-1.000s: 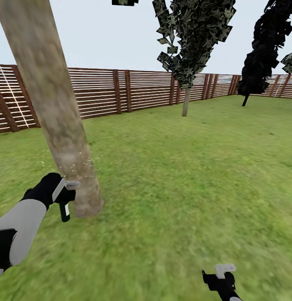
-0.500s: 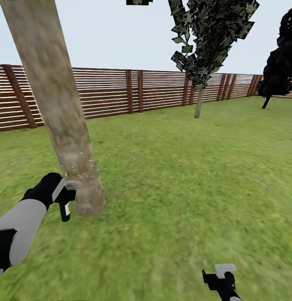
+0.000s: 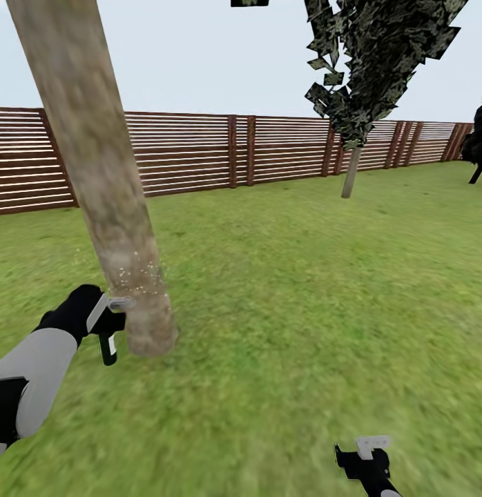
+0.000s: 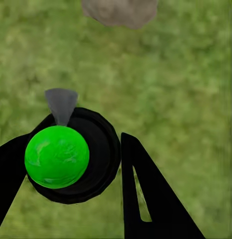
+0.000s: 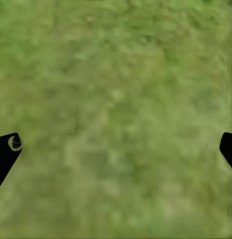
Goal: In the garden, pick up the pesticide atomizer on the floor and spray pesticide onto both trees until each tree trunk is fully covered.
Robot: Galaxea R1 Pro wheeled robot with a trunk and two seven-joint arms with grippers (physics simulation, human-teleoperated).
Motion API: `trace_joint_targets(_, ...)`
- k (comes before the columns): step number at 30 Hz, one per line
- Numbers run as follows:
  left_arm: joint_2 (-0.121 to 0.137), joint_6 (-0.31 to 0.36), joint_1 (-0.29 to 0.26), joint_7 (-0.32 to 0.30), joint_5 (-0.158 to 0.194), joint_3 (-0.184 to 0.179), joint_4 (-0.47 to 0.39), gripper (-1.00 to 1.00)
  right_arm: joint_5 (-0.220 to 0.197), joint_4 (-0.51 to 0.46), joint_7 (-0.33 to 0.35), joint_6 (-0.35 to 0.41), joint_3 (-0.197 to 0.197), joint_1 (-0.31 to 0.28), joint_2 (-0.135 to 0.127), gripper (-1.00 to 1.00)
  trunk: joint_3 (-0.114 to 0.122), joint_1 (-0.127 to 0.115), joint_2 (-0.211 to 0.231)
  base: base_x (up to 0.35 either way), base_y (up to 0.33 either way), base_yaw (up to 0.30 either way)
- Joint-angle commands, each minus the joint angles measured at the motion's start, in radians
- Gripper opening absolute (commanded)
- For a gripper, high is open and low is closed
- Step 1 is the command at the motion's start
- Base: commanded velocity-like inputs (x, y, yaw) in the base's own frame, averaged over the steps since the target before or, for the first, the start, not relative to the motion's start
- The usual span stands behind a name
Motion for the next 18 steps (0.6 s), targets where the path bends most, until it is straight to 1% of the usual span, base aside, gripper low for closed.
trace_joint_targets(1,-0.001,0.005,-0.002,-0.002,-0.003,0.005,-0.001,-1.00,0.011,0.002,-0.006,-0.003,-0.004,-0.001,-0.009,1.00,-0.001,0.000,0.000,0.247,-0.188,0.001)
trace_joint_targets(4,-0.001,0.005,-0.003,-0.002,-0.003,0.005,-0.001,-1.00,0.011,0.002,-0.005,-0.003,-0.004,-0.001,-0.013,1.00,-0.001,0.000,0.000,0.268,-0.173,0.000)
trace_joint_targets(10,-0.001,0.005,-0.001,-0.002,-0.005,0.006,-0.001,-1.00,0.011,0.002,-0.005,-0.003,-0.004,-0.001,-0.012,1.00,-0.001,0.000,0.000,0.277,-0.159,0.000)
trace_joint_targets(13,0.001,0.005,0.007,-0.002,-0.010,0.005,0.002,-1.00,0.011,0.002,-0.005,-0.003,-0.003,-0.001,-0.012,1.00,-0.001,0.000,0.000,0.138,-0.078,0.000)
trace_joint_targets(14,0.004,0.005,0.009,-0.002,-0.011,0.005,0.002,-1.00,0.011,0.002,-0.005,-0.003,-0.003,-0.001,-0.012,1.00,-0.001,0.000,0.000,0.034,-0.018,0.000)
trace_joint_targets(16,0.020,0.004,0.019,-0.002,-0.013,0.006,0.015,-1.00,0.011,0.002,-0.005,-0.003,-0.003,-0.001,-0.012,1.00,-0.001,0.000,0.000,0.008,-0.004,0.000)
trace_joint_targets(18,0.036,0.002,0.044,-0.002,-0.013,0.007,0.016,-1.00,0.011,0.002,-0.005,-0.003,-0.003,-0.001,-0.012,1.00,-0.001,0.000,0.000,0.002,-0.001,0.000)
